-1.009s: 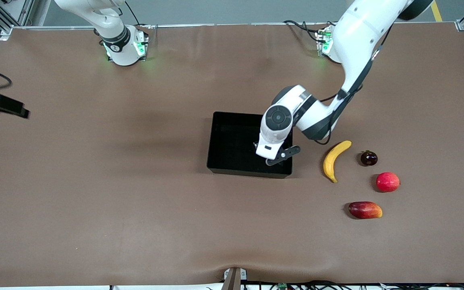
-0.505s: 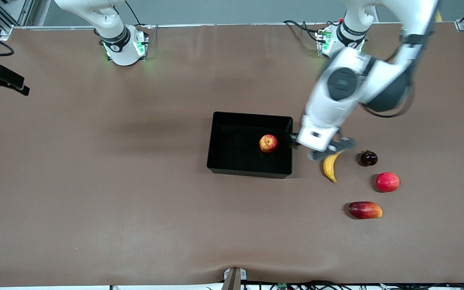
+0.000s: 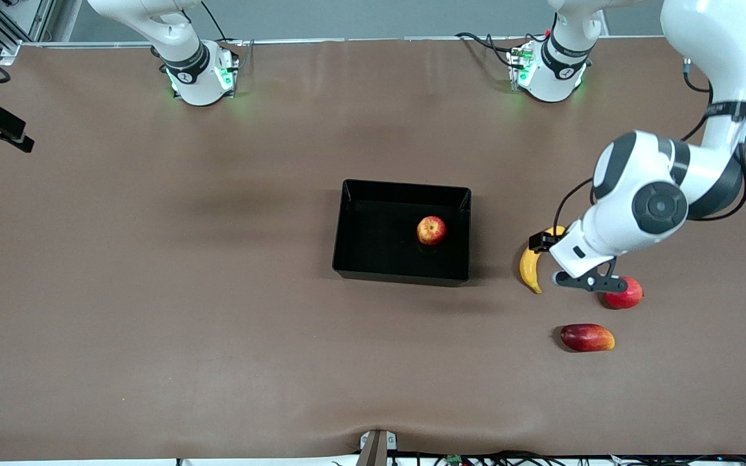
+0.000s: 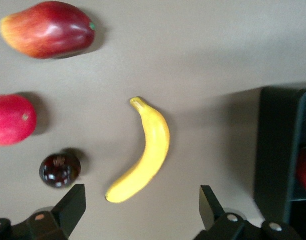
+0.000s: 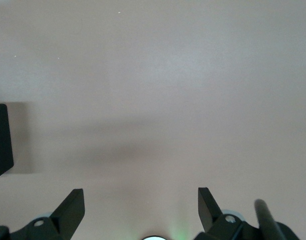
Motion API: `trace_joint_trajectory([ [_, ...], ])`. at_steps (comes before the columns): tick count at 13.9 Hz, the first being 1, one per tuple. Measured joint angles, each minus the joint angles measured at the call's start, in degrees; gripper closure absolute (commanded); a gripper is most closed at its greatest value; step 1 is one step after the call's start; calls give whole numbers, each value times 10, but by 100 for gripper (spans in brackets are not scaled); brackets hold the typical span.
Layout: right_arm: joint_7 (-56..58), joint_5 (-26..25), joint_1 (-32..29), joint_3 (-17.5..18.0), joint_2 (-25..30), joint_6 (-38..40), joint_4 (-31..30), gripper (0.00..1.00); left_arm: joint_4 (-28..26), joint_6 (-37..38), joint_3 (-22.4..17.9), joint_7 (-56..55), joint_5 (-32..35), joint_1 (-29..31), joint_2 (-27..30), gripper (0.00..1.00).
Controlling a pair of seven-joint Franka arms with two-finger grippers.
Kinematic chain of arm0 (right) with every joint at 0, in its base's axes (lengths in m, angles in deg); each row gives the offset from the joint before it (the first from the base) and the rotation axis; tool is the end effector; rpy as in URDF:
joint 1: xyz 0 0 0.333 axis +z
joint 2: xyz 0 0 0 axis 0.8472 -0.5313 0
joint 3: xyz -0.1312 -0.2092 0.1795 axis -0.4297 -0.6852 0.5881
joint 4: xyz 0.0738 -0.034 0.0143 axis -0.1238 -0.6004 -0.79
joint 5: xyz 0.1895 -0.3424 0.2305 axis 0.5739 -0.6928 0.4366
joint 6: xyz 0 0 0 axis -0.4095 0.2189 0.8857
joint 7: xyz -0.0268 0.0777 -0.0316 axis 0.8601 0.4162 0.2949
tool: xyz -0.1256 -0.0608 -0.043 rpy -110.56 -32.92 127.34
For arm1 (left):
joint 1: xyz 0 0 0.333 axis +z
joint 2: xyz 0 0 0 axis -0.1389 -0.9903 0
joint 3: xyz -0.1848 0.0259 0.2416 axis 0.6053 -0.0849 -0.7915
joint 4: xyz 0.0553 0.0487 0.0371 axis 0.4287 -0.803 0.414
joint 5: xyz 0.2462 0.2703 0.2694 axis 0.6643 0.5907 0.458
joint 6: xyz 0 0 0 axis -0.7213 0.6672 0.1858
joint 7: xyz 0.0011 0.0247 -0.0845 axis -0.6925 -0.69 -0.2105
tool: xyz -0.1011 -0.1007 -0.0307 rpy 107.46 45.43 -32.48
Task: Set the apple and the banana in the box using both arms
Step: 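Move the left gripper to the yellow banana and grasp it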
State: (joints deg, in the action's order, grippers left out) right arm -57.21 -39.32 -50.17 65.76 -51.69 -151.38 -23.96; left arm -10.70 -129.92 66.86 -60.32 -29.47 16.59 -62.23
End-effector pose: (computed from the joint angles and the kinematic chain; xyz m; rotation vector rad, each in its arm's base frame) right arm 0.5846 -0.0463 0.6310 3.1370 -0.1291 -0.0499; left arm 0.6627 -0.1571 0.2536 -3.1028 0.3579 0.2108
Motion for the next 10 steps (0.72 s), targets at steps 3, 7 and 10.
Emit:
trace_joint_trajectory([
  [3,17,0,-11,-2,0,1,-1,0,-44,-85,0,20,46,2,-35,0],
  [7,20,-1,-13,2,0,16,-3,0,-82,-140,0,22,72,2,-76,1],
  [10,20,0,-13,8,0,16,-3,0,-97,-158,0,22,76,3,-92,72],
])
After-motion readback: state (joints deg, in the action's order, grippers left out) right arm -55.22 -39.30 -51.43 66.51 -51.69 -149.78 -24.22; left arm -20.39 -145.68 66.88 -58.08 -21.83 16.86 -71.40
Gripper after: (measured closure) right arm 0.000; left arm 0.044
